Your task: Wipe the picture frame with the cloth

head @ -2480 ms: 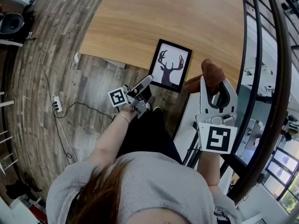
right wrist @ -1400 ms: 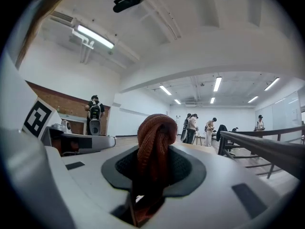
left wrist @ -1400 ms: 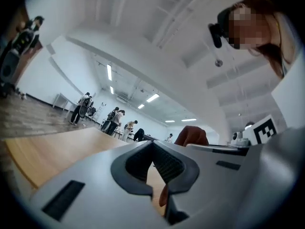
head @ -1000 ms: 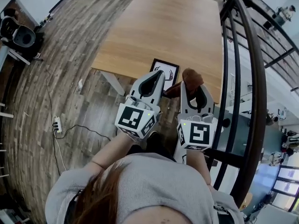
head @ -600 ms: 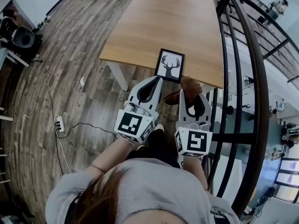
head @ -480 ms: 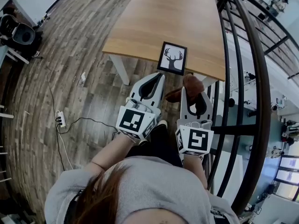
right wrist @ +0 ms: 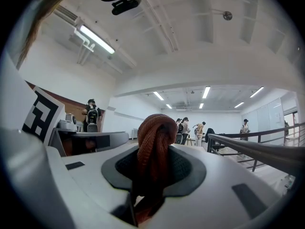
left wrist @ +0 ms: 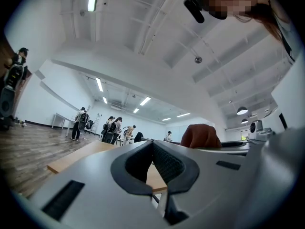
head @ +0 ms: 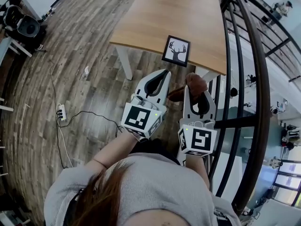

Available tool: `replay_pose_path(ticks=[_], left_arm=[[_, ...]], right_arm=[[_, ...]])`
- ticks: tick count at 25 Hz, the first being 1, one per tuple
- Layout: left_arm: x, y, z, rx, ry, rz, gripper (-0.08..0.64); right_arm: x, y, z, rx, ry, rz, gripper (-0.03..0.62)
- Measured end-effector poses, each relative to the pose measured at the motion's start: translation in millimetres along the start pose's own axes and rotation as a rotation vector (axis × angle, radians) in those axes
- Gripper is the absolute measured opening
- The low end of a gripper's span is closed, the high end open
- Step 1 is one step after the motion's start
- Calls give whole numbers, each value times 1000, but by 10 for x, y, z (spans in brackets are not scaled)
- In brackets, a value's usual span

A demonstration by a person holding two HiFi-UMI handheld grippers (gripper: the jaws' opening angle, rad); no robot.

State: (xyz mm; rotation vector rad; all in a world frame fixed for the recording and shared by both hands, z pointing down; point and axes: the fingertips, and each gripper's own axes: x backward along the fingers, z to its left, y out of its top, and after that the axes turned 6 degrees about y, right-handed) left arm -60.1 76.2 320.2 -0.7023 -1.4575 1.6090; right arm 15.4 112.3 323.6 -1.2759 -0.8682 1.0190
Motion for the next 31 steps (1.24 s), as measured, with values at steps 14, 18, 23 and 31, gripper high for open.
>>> replay_pose_path(ticks=[14, 18, 23, 31], left_arm=[[155, 21, -316, -9, 2, -16, 8], [200, 30, -341, -5, 6, -17, 8], [252, 31, -363, -4, 11, -19, 8], [297, 31, -356, -24, 43, -12, 8]], right_arm=[[272, 113, 74, 30, 58, -36, 133], [327, 148, 76, 33, 56, -45, 133], [379, 131, 111, 41, 58, -43, 133], [398, 121, 132, 40, 63, -45, 133]])
